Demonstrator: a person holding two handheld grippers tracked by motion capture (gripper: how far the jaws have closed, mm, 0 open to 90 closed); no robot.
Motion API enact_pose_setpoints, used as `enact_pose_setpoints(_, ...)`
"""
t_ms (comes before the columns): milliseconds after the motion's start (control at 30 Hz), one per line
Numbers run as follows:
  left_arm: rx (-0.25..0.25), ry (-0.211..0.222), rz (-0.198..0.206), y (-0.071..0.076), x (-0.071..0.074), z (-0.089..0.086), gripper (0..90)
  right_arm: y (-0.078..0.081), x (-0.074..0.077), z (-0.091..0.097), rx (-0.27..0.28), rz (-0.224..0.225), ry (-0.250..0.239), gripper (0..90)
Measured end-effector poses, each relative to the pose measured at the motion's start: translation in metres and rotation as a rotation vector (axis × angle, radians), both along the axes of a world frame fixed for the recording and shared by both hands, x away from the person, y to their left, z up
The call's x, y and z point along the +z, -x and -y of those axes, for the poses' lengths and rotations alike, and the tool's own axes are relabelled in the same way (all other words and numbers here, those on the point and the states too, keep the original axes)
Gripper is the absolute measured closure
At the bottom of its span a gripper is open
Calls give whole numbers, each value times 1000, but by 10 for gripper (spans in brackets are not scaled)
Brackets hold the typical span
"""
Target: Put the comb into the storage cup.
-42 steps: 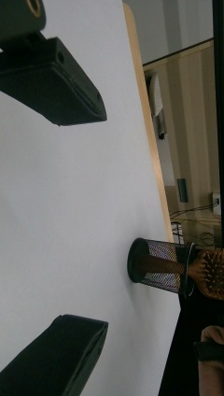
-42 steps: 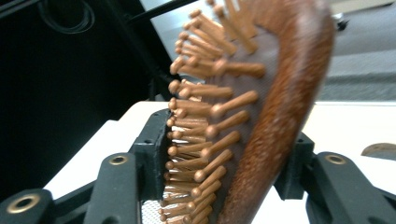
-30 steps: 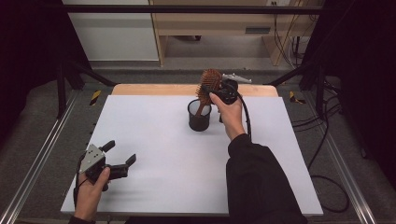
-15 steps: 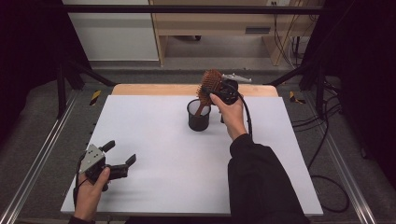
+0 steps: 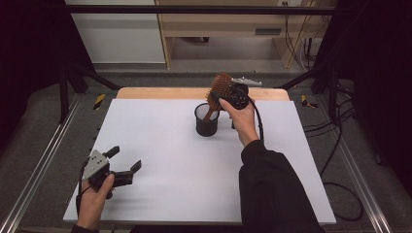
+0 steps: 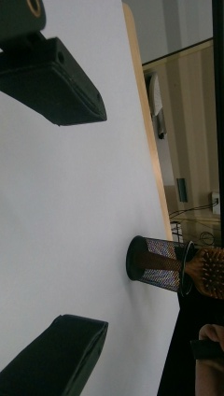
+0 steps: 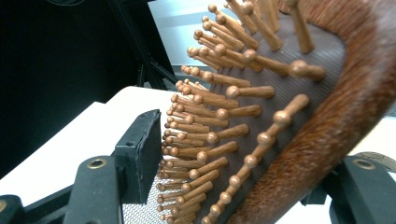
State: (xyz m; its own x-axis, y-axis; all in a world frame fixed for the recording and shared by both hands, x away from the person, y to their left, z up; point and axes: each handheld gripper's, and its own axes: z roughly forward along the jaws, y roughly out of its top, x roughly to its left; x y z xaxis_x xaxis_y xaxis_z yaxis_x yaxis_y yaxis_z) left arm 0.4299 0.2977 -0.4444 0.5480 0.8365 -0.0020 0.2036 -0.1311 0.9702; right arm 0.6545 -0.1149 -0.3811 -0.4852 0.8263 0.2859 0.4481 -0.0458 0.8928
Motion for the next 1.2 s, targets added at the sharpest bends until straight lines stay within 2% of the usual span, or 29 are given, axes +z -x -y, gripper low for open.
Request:
enact_pose_setpoints(267, 1, 0, 0, 0, 0, 0, 20, 0, -1, 0, -5, -11, 26, 302)
enact_pose_setpoints(833, 1, 1, 0, 0, 0, 0, 20, 2, -1, -3, -7, -2, 81, 226)
enact_pose_setpoints(1200, 1, 1, 0, 0, 0, 0, 20, 2, -1, -5, -15, 6, 98, 167)
